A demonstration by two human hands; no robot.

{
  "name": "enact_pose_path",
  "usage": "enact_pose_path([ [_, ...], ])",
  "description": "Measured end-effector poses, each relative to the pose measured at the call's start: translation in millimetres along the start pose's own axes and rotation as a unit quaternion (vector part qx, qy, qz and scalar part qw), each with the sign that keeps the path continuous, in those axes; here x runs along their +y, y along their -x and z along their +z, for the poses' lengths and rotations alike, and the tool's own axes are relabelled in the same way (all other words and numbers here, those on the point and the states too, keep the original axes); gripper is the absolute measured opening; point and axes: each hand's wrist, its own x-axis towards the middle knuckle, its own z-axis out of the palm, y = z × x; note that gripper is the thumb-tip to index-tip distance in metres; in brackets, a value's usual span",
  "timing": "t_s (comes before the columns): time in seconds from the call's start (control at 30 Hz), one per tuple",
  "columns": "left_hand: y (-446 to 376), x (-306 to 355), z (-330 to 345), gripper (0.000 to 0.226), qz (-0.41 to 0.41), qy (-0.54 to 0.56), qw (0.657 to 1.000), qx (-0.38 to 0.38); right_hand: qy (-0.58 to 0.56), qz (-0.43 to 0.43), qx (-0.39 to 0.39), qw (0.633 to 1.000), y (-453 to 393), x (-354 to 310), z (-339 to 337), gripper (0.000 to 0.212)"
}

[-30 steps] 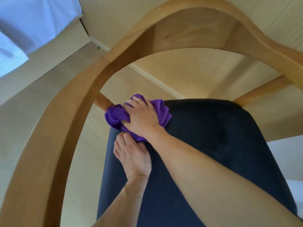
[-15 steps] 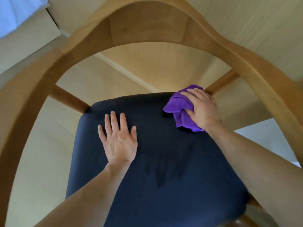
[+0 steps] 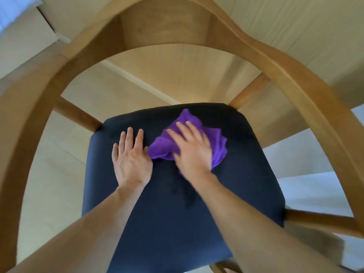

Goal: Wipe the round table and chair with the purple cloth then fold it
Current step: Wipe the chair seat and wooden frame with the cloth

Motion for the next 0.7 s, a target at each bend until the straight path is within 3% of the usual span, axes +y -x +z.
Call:
enact_pose_path([
  [0.1,3,-16,-6,0.061,0.054,-0.022,0.998,-0.014,0.018,-0.028,-0.028,0.999,7,-26,10,0.064],
  [0.23,2,-19,-5,0.055,0.062,-0.050,0.997,-0.012,0.085,-0.040,-0.071,0.993,4,30,-9,0.066],
  [0.47,3,-7,-3,0.055,0.026,-0.064,0.997,-0.030,0.101,0.148,-0.037,0.983,39,153,-51,0.058],
  [0.6,10,3,-7,0.057,0.010,-0.074,0.995,-0.061,0.107,0.235,-0.007,0.966,50,139,-47,0.060],
  [0.7,24,21,-8,0.063,0.014,-0.087,0.990,-0.107,0.075,0.230,0.038,0.970,59,87,-31,0.060],
])
